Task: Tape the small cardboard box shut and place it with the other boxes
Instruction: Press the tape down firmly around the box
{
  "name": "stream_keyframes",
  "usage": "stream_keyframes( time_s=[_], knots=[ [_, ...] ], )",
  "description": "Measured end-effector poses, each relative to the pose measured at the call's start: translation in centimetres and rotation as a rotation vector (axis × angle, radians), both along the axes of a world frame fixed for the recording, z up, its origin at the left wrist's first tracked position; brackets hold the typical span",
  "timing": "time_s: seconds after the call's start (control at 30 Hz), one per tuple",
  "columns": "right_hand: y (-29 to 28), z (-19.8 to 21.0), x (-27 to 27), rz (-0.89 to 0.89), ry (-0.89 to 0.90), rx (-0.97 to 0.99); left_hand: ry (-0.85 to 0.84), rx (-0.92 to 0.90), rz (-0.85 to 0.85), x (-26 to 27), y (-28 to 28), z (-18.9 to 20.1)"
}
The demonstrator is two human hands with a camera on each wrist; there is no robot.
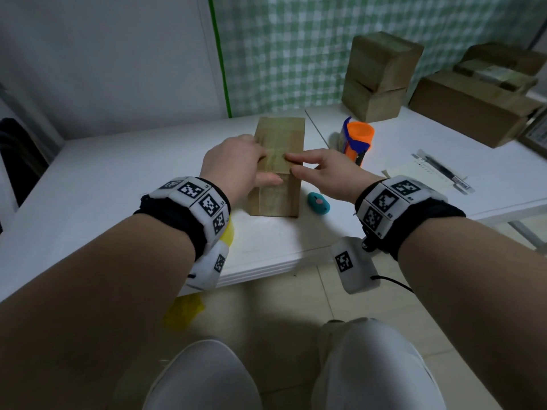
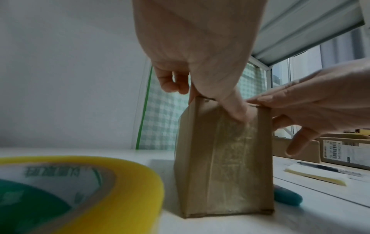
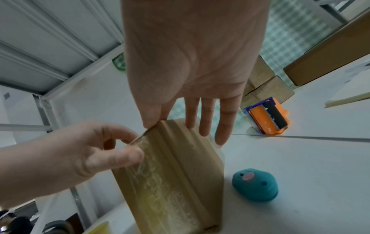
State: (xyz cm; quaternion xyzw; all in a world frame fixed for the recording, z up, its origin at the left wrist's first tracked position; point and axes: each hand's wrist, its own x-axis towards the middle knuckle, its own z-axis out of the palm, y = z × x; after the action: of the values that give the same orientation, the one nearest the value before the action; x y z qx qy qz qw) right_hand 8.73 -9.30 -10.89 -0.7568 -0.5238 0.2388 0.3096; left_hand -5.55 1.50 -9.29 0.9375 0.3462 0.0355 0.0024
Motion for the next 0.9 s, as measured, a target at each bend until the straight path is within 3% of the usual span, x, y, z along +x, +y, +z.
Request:
stream_keyframes(
  time_s=[0.23, 0.47, 0.63, 0.9],
  knots=[
    [0.0, 0.2, -0.3, -0.027, -0.088, 0.005, -0.041, 0.080, 0.010, 0.1, -1.2, -1.1],
    [1.0, 0.6, -1.3, -0.049, -0.458, 0.013, 0.061, 0.018, -0.067, -0.8, 0.4, 0.6],
    [0.9, -0.2, -1.4, -0.026, -0.639, 0.034, 0.029, -0.051, -0.093, -0.8, 1.4, 1.0],
    [0.8, -1.9, -1.8, -0.057, -0.670, 0.075, -0.014, -0.050, -0.106, -0.9, 1.7, 0.3]
  ],
)
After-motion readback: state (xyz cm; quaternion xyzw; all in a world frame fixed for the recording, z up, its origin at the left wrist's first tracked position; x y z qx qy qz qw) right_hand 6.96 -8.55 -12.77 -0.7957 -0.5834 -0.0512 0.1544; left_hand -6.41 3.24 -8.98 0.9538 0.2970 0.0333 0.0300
